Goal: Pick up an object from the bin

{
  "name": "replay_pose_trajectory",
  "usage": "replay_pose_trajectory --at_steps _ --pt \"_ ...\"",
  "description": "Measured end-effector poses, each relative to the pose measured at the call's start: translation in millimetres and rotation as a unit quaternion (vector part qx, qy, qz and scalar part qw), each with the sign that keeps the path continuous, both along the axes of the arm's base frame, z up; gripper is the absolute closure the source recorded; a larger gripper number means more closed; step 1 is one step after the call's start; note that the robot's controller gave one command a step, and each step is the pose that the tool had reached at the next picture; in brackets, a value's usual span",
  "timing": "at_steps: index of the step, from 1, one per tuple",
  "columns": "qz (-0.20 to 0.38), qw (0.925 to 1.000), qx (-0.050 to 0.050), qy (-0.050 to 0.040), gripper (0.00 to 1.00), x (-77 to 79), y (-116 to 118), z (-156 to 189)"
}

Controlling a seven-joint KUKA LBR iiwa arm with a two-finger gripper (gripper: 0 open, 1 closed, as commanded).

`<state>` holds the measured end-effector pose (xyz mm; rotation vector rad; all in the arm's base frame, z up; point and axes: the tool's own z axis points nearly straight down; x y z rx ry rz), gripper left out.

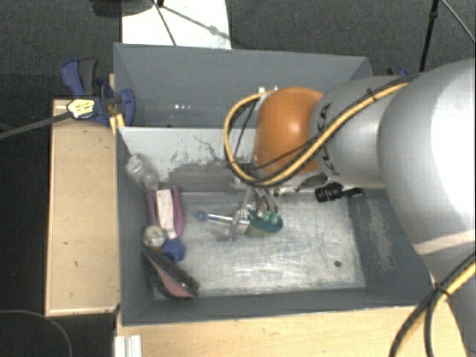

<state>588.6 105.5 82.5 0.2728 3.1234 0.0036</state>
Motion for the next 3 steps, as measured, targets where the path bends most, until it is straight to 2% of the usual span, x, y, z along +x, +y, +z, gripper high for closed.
replay_pose_trajectory --at_steps 1,2,3 --pt "-0.052 0.9987 0.000 -0.0002 0.00 4.3 -26 19" --pt "-0.139 0.9904 0.000 0.0031 0.00 -7.3 -38 18" --pt "-0.261 0.9654 0.002 0.0019 0.00 -6.4 -54 -10"
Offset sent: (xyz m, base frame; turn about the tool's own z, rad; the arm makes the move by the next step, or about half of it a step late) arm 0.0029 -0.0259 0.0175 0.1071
